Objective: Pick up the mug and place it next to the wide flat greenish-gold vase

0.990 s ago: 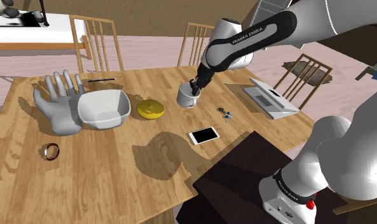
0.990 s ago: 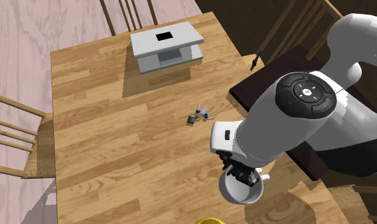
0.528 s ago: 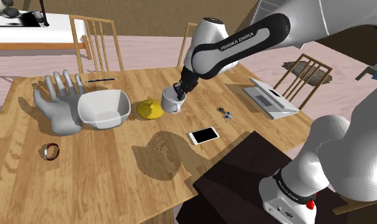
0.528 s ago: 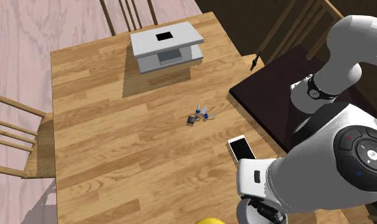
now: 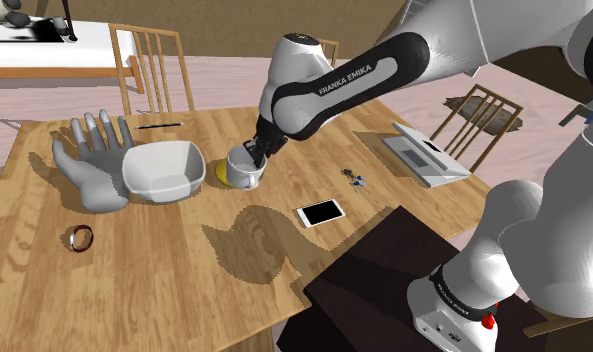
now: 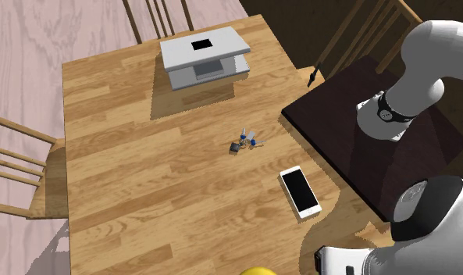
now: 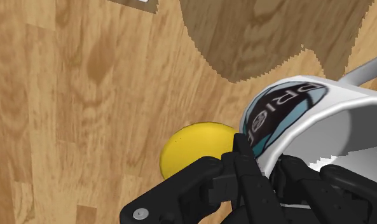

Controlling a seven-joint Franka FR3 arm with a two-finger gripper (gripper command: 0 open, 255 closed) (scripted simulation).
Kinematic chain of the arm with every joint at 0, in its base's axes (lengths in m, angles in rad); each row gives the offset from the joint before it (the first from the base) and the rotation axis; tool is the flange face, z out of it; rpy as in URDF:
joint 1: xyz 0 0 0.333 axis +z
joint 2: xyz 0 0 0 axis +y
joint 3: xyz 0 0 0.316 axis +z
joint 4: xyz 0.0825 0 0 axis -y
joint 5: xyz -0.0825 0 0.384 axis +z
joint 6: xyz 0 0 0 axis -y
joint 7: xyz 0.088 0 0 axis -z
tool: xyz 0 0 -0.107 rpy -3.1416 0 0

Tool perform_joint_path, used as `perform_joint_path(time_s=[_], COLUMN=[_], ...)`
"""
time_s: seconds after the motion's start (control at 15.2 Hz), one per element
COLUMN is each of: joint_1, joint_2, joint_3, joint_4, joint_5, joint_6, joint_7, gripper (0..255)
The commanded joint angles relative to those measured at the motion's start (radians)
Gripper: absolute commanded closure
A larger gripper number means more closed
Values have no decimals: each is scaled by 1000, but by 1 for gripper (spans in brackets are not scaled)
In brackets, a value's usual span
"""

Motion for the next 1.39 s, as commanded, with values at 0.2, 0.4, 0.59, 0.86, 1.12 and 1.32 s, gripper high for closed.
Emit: perform_joint_path(time_s=[0.2, 0.4, 0.59, 0.86, 1.12, 1.32], joint_1=[-3, -9, -15, -27, -41, -53], joint_2=[47, 78, 110, 155, 202, 238], joint_3=[10, 18, 28, 44, 64, 80], joint_4=[-14, -20, -24, -25, -23, -19], joint_5=[27, 47, 68, 97, 125, 145], joint_6=[59, 95, 130, 175, 218, 250], joint_7=[-15, -30, -45, -67, -89, -105], gripper=[255, 255, 255, 255, 255, 255])
